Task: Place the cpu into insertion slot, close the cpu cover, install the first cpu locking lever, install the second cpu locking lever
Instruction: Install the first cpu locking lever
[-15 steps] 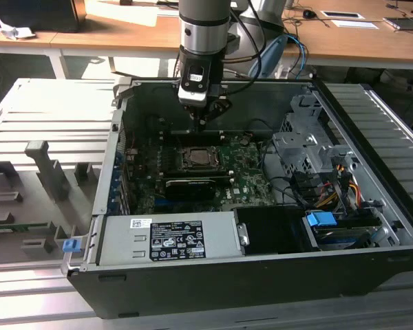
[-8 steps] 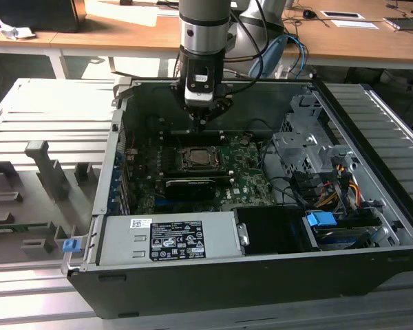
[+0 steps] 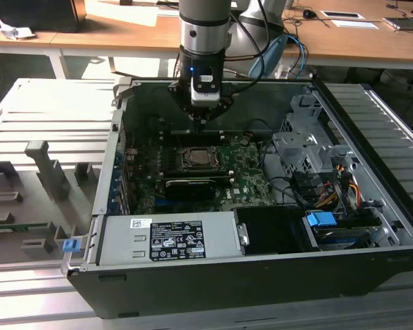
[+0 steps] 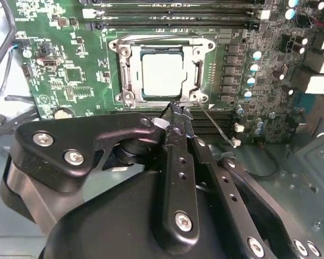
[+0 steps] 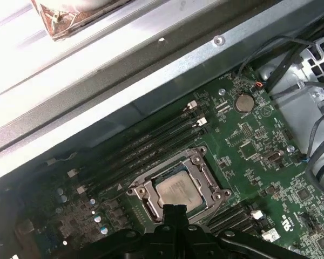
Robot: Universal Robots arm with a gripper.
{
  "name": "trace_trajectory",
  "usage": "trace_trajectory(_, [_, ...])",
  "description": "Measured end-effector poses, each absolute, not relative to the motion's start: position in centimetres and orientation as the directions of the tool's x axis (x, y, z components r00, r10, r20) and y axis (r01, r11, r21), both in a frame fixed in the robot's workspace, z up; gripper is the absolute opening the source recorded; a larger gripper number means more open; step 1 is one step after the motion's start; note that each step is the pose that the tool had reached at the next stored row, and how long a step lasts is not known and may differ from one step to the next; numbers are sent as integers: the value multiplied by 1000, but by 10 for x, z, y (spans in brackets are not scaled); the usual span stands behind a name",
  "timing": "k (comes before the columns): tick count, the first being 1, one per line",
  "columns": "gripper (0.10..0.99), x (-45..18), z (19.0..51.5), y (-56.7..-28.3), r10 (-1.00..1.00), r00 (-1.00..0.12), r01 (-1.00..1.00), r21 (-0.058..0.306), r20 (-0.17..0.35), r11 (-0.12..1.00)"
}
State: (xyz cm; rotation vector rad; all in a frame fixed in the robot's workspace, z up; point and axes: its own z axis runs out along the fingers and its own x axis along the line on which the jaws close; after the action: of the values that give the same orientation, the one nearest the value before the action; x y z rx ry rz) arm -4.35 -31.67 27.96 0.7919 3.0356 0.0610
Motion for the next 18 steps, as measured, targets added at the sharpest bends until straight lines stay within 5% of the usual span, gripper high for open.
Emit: trace_trajectory(18, [106, -44, 279, -317, 4, -1000, 4, 38, 5, 999])
